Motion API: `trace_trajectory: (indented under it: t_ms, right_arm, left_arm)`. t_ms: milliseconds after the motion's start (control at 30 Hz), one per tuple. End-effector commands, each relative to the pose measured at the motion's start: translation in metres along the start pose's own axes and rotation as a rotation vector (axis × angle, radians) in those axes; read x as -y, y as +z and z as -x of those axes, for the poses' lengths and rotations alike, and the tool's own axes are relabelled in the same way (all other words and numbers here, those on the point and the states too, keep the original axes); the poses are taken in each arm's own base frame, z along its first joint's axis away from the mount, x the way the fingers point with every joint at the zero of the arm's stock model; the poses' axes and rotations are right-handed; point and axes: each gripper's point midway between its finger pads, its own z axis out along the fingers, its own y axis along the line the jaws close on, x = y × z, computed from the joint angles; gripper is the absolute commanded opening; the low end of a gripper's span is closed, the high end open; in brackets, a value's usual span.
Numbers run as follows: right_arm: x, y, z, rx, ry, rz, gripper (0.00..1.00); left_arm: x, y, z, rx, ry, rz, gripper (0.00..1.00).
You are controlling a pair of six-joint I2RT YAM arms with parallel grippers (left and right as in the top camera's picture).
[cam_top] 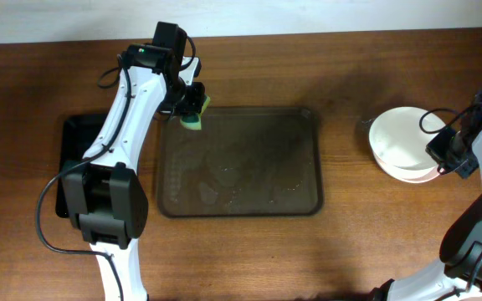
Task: Clean dirty plates on tray and stack at the side
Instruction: 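Place the sponge back on the black tray with the left gripper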
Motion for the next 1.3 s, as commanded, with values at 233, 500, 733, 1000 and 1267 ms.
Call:
trace_trajectory:
  t_ms: [233,500,733,1000,1267]
  right_arm:
    - [-0.042,-0.109,0.011,0.073,-0.101,0.258,0.59]
    - [-0.156,-0.138,-0.052,0.104,-0.453,0.404,0.68]
    - [-0.198,-0.148,-0.082,0.197,-0.608,0.365,0.82]
    - [-0.197,-0.147,-0.083,0.191,-0.609,0.361,0.82]
    - [-0.162,-0.269,-0.072,0.374,-0.601,0.405,0.85]
  left_arm:
    - [-0.01,-0.103,0.007,0.1,-0.026,0.077,0.01]
    - [-0.14,-0.157,-0.061,0.002,-0.407,0.326,0.01]
    - [-0.212,-0.048,-0.119,-0.175,-0.527,0.414,0.01]
    - [-0.214,-0.015,-0.129,-0.171,-0.534,0.39,0.78]
    - [-0.131,-0.161,-0.049,0.266,-0.408,0.173,0.87]
